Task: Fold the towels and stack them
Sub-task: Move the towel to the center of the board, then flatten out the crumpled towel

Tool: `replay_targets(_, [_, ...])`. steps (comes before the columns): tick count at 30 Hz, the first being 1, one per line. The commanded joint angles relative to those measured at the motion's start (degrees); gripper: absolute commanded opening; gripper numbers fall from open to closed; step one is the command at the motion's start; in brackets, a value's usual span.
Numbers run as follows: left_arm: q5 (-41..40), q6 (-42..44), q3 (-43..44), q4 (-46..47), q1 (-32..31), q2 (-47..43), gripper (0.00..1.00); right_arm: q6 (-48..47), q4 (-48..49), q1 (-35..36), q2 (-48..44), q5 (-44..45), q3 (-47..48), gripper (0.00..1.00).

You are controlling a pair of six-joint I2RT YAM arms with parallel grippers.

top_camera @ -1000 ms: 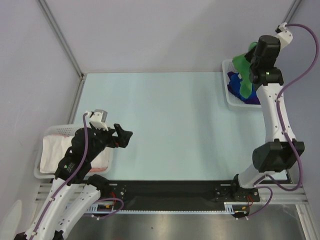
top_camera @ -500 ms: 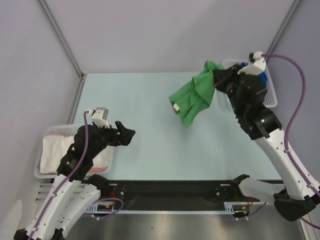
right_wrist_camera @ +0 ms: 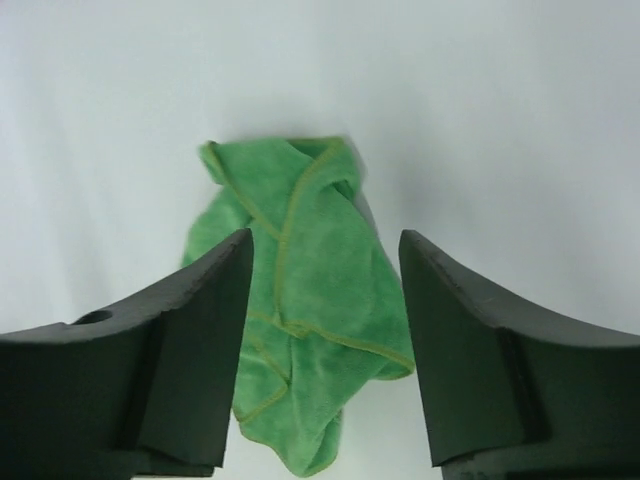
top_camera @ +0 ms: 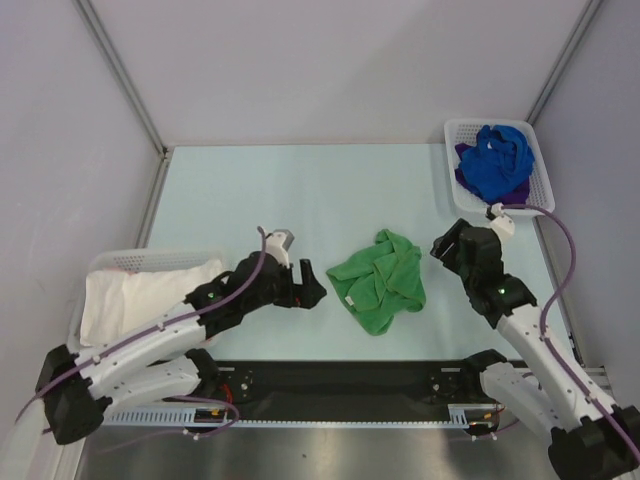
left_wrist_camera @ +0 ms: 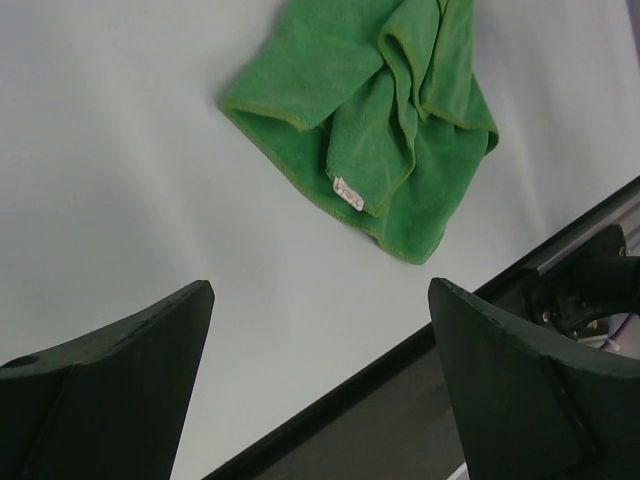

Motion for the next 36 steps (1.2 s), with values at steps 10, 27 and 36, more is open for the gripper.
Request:
replay_targets(10, [-10.4, -11.1, 8.2, 9.3, -11.2, 22.0, 0.75, -8.8, 4.3, 12.5, 13.1, -4.2, 4.5, 0.43])
replay_targets(27, [-7.5, -11.4, 18.3, 8.3, -10.2, 37.8, 0.49, -11.0, 6.1, 19.4, 28.6, -1.6, 8.4, 0.49])
replay_targets(36, [-5.1, -10.5, 19.8, 6.7, -8.8, 38.4, 0.58, -9.4, 6.0, 19.1, 30.9, 0.3, 6.8, 0.40])
